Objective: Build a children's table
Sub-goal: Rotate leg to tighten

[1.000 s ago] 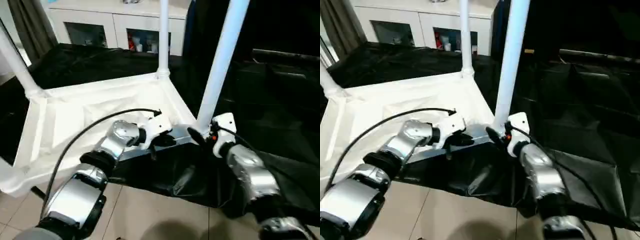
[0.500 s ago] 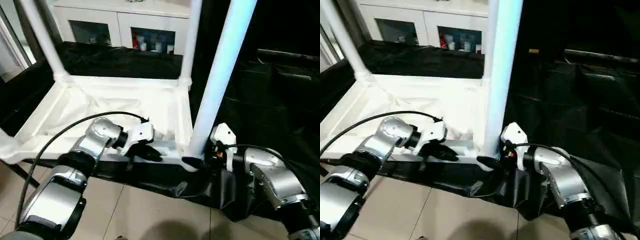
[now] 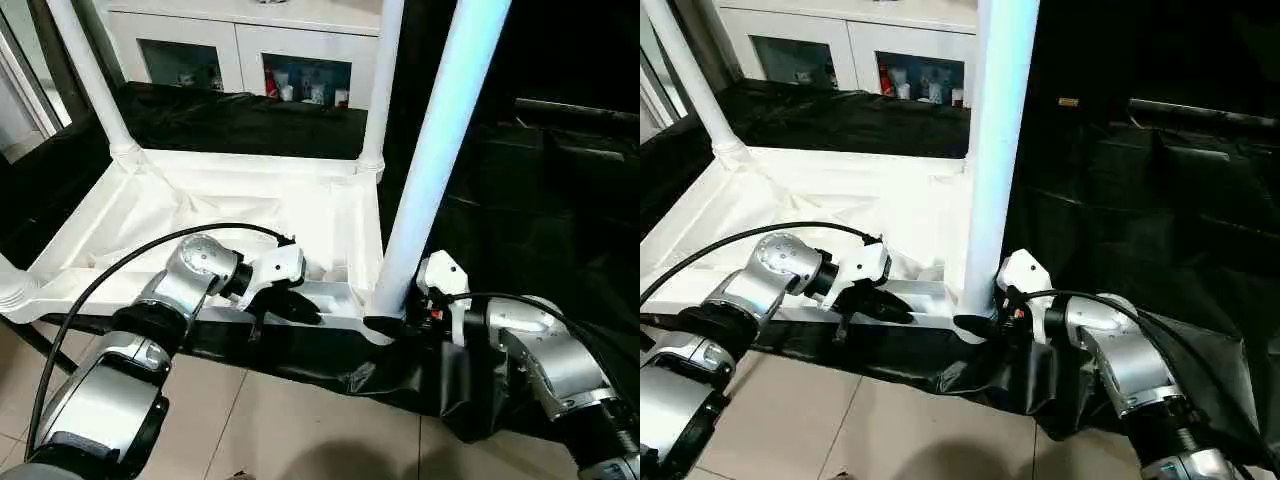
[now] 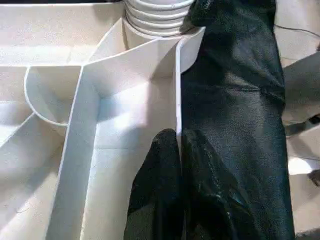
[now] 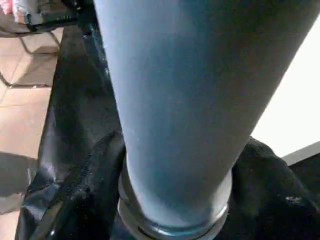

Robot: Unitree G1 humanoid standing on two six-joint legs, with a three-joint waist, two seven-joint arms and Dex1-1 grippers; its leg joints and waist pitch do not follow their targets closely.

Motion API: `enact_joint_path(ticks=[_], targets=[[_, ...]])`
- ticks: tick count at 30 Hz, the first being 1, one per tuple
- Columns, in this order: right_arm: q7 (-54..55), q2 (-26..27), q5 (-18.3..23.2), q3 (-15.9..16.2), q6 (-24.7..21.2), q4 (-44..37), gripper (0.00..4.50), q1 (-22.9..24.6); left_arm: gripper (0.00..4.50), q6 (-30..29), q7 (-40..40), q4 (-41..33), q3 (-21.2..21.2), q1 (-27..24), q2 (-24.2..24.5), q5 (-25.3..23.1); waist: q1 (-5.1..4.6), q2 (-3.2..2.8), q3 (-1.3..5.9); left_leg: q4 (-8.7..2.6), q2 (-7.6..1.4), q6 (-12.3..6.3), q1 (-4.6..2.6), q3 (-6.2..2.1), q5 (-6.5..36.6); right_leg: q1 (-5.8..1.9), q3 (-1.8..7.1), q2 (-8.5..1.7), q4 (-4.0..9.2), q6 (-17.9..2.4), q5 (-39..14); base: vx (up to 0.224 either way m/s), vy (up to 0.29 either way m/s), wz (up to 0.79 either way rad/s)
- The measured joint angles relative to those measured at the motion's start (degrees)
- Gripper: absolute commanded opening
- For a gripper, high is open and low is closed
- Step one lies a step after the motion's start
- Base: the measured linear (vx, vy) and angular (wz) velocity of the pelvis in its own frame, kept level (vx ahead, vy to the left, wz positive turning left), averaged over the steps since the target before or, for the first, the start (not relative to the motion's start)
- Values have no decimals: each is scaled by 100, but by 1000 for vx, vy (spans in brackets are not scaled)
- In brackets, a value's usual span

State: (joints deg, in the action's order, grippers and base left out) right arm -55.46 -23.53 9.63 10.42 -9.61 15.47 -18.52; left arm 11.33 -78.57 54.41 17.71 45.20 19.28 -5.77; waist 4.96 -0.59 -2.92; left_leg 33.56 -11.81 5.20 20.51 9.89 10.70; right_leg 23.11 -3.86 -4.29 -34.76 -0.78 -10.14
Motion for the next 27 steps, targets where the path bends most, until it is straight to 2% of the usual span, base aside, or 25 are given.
enact_joint_path(ticks=[2,6,10,13,15,18,19,22,24,27], targets=[[556,397,63,-288,-32,246,269,-1,0,-16,378,58,-88,8,-72,-60,-27,12,-5,2,0,1,-4,-1,0,2,-1,0,-4,1,2,0,0,0],[1916,974,-65,-605,-37,522,267,-92,0,-189,1234,335,-110,194,-411,-189,-88,17,-4,6,4,1,-10,0,-1,-3,3,-2,-3,19,-7,0,0,0],[2947,1391,-269,-758,-21,646,267,-156,0,-382,1803,509,-177,287,-738,-190,-134,16,-2,1,5,2,-10,0,-1,-5,4,-3,-2,14,-3,0,0,0],[3944,1787,-565,-903,98,1087,267,-470,0,-535,2472,710,-220,413,-1053,-314,-154,8,5,1,7,2,-21,0,0,-15,4,-4,0,13,-3,0,0,0],[4243,1874,-634,-940,170,1298,267,-603,0,-555,2703,776,-216,436,-1165,-364,-151,4,6,1,9,2,-26,0,0,-21,5,-6,2,29,-13,0,0,0],[4280,1885,-696,-947,364,1450,267,-640,0,-516,2787,796,-208,437,-1202,-414,-147,-2,9,-1,10,1,-30,0,0,-27,6,-7,5,30,-13,0,0,0],[4249,1884,-673,-969,384,1453,322,-638,0,-503,2786,799,-209,438,-1201,-414,-146,-3,8,-2,10,1,-29,0,0,-28,6,-7,5,30,-13,0,0,0],[3896,1822,-508,-1070,451,1456,339,-624,0,-412,2755,803,-212,447,-1174,-415,-143,-7,5,0,10,1,-18,0,0,-21,6,-7,5,25,-10,0,0,0],[3619,1720,-449,-1074,475,1456,371,-621,0,-347,2703,807,-212,451,-1145,-413,-145,-12,2,-1,10,0,-9,0,0,-14,5,-7,7,2,4,0,0,0],[2596,1159,-292,-905,382,1305,385,-572,0,-161,2418,801,-211,454,-995,-398,-141,-20,-5,-1,8,-2,14,-2,0,0,1,-5,12,3,3,0,0,0]])
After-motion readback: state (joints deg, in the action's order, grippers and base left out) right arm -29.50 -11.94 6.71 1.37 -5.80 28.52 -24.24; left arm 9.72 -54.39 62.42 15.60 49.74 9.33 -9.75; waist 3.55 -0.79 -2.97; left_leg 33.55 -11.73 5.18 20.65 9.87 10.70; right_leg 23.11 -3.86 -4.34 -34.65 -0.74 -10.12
